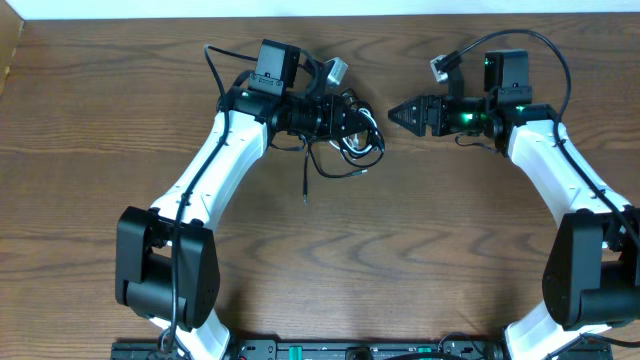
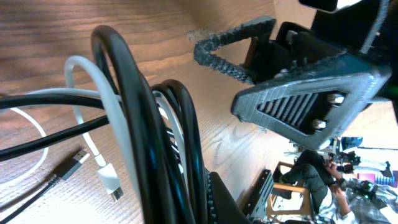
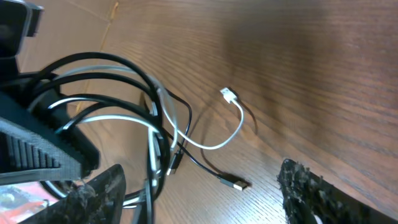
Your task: Untangle cables
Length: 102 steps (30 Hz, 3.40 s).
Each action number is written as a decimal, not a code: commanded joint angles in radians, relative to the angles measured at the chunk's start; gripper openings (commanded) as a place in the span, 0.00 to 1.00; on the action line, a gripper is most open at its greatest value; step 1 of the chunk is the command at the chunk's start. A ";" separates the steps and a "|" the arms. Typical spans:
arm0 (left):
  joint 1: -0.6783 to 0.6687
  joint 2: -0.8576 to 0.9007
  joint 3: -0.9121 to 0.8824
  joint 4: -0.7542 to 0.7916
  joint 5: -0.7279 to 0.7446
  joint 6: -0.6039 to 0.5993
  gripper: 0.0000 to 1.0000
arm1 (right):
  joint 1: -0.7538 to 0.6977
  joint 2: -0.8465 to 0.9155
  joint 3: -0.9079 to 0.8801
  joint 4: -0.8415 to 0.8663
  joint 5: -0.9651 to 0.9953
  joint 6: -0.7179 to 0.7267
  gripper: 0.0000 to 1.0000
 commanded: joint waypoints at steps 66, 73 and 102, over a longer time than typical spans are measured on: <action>-0.111 0.004 0.002 0.173 -0.164 -0.314 0.08 | 0.068 -0.005 -0.040 -0.087 0.316 -0.202 0.72; -0.112 0.004 0.002 0.173 -0.195 -0.344 0.07 | 0.087 0.009 -0.040 -0.080 0.308 -0.283 0.83; -0.109 0.005 0.002 0.050 -0.393 -0.264 0.07 | 0.027 0.048 -0.038 -0.019 0.360 0.018 0.01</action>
